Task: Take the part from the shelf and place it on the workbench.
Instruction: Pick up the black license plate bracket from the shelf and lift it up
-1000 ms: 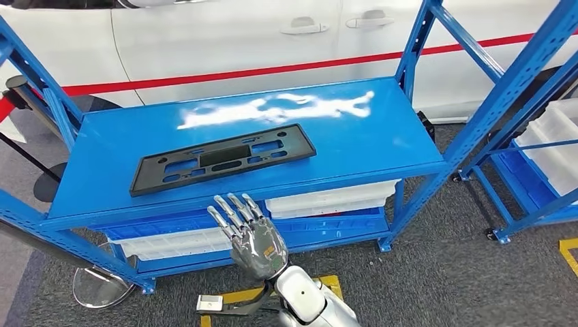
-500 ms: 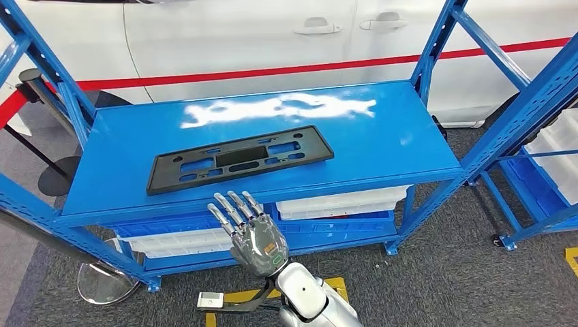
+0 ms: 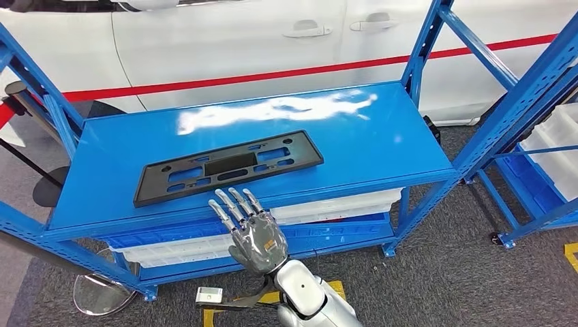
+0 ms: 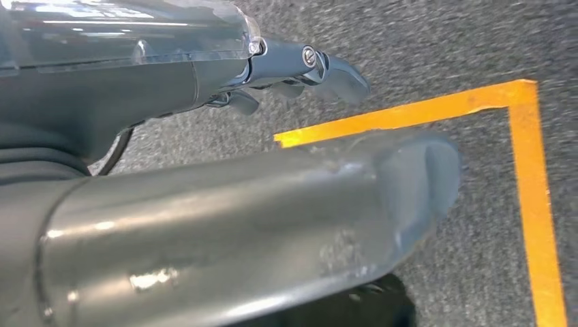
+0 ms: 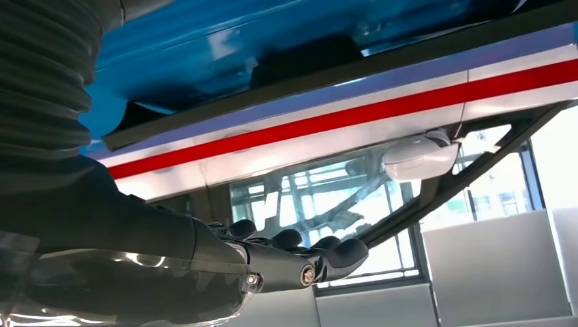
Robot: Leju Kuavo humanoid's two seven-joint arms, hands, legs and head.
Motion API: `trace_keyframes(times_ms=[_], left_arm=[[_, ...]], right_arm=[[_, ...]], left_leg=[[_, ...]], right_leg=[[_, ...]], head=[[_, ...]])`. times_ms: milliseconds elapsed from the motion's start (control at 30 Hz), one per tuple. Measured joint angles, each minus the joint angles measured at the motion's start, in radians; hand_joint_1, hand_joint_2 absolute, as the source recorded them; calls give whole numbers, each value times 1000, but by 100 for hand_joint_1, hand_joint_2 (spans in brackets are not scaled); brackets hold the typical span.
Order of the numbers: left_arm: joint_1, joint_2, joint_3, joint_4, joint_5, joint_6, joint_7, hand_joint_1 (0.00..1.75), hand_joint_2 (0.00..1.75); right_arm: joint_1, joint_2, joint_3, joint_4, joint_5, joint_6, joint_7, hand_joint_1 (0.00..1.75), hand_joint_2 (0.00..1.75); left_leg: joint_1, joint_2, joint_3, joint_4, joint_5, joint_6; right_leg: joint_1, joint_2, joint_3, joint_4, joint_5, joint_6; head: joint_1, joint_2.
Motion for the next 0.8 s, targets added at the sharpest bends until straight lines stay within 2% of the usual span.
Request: trace_keyframes(times_ms=[67, 167, 233, 300, 333, 367, 400, 467, 500, 533, 600, 667, 700, 733, 800], left_arm=[[0, 0, 2, 0, -3, 0, -1, 0, 0], [1, 0, 5, 0, -5, 0, -1, 0, 0], [0, 0, 6, 0, -6, 0, -2, 0, 0], [-1, 0, 8, 0, -7, 0, -2, 0, 0], [-1, 0, 8, 0, -7, 0, -2, 0, 0], [0, 0, 8, 0, -7, 0, -2, 0, 0], [0, 0, 9, 0, -7, 0, -2, 0, 0], [0, -3, 9, 1, -8, 0, -2, 0, 0], [0, -5, 9, 1, -9, 0, -2, 0, 0], [-1, -7, 9, 2, -9, 0, -2, 0, 0], [-2, -9, 10, 2, -11, 0, -2, 0, 0], [-3, -8, 10, 2, -12, 0, -2, 0, 0], [-4, -8, 10, 2, -13, 0, -2, 0, 0], [-4, -8, 10, 2, -13, 0, -2, 0, 0], [-3, -8, 10, 2, -15, 0, -2, 0, 0]], right_arm=[[0, 0, 0, -1, -1, 8, -1, 0, 175], [-1, 0, -2, -4, -2, 10, -2, 0, 175], [0, 0, -4, -7, -3, 11, -2, 0, 175], [1, -1, -5, -7, -4, 11, -2, 0, 175], [2, -1, -6, -7, -4, 12, -2, 0, 175], [3, -1, -6, -7, -4, 12, -2, 0, 175], [3, -1, -6, -7, -4, 12, -2, 0, 175], [2, -1, -6, -7, -5, 14, -2, 0, 175], [2, -1, -6, -8, -5, 17, -2, 0, 175], [2, -1, -6, -8, -5, 20, -2, 0, 175], [2, -1, -6, -8, -6, 26, -2, 0, 175], [3, 0, -6, -10, -7, 30, -2, 0, 175], [2, 1, -6, -12, -8, 34, -2, 0, 175], [2, 2, -6, -13, -8, 38, -2, 0, 175], [1, 2, -7, -13, -9, 44, -1, 0, 175]], left_leg=[[-6, -2, 7, -17, -5, 16], [-3, -3, 11, -23, -3, 40], [-2, -2, 15, -27, -4, 53], [-5, -2, 17, -27, -9, 60], [-6, -2, 20, -27, -12, 61], [-7, -3, 24, -27, -15, 61], [-8, -4, 30, -27, -19, 61], [-12, -6, 44, -27, -29, 57], [-13, -7, 48, -27, -34, 52], [-13, -7, 50, -28, -37, 47], [-12, -6, 55, -34, -41, 34], [-11, -3, 60, -30, -51, 23], [-11, -2, 51, -5, -65, 19], [-10, -1, 29, 41, -86, 15], [-8, -1, -45, 173, -134, 7]], right_leg=[[3, 1, -2, 2, -4, 11], [0, 1, -5, 17, -18, 26], [-3, 0, -52, 111, -65, 32], [-4, 0, -130, 245, -113, 35], [-4, 0, -158, 284, -115, 35], [-4, 0, -167, 286, -97, 33], [-3, 0, -157, 249, -61, 29], [3, 1, -102, 118, 18, 12], [7, 0, -78, 61, 40, 5], [11, 0, -63, 26, 47, -1], [14, 2, -54, 5, 39, -6], [7, 3, -39, -11, 40, -12], [3, 2, -29, -20, 40, -16], [0, 0, -19, -26, 39, -20], [2, -3, -9, -28, 31, -25]], head=[[0, 0], [3, 0], [6, 0], [6, 0], [6, 0], [6, 0], [7, 0], [6, 0], [6, 0], [5, 0], [5, 0], [4, 0], [2, 0], [0, 0], [-2, 0]])
